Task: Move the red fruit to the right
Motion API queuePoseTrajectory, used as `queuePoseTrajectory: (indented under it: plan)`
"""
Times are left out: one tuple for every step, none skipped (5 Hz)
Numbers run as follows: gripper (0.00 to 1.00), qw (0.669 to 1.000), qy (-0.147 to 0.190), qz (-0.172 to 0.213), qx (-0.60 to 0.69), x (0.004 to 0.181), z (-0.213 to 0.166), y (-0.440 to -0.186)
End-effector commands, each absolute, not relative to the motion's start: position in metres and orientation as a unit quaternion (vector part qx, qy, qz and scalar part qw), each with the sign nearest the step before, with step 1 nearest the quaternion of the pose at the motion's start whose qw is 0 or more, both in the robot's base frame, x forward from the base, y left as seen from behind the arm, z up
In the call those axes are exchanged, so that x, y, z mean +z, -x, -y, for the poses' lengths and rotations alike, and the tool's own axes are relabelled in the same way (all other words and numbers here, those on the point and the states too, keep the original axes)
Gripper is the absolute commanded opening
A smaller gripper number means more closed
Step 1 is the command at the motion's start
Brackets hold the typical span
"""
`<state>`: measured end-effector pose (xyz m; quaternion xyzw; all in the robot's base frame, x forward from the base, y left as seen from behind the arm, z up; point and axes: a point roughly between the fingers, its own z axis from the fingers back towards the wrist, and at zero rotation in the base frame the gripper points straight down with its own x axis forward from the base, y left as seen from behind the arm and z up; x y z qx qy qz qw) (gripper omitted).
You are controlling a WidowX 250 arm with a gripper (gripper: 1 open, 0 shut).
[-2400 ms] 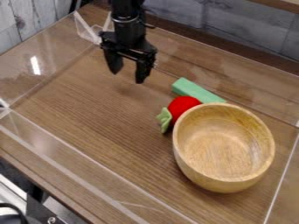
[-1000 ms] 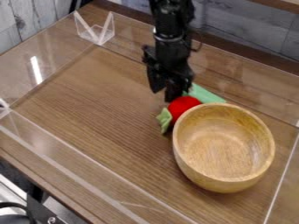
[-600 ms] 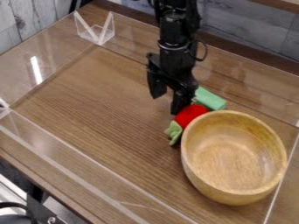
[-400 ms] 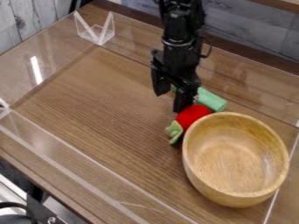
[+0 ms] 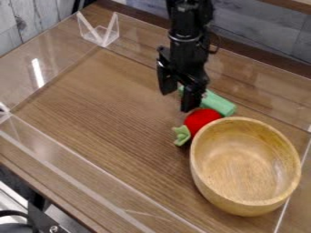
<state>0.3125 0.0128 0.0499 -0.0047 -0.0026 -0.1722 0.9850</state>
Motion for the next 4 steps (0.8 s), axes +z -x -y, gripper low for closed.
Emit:
queuePoseTrajectory:
  plan:
    - [1.00, 0.983, -0.001, 0.025, -0.180, 0.058, -0.013, -0.323]
    - [1.00, 0.982, 0.002, 0.020, -0.190, 0.051, -0.010, -0.321]
    - [1.00, 0.981, 0.001, 0.020, -0.191, 0.047, 0.008, -0.323]
    - [1.00, 0.981, -0.001, 0.023, -0.193, 0.045, 0.031, -0.326]
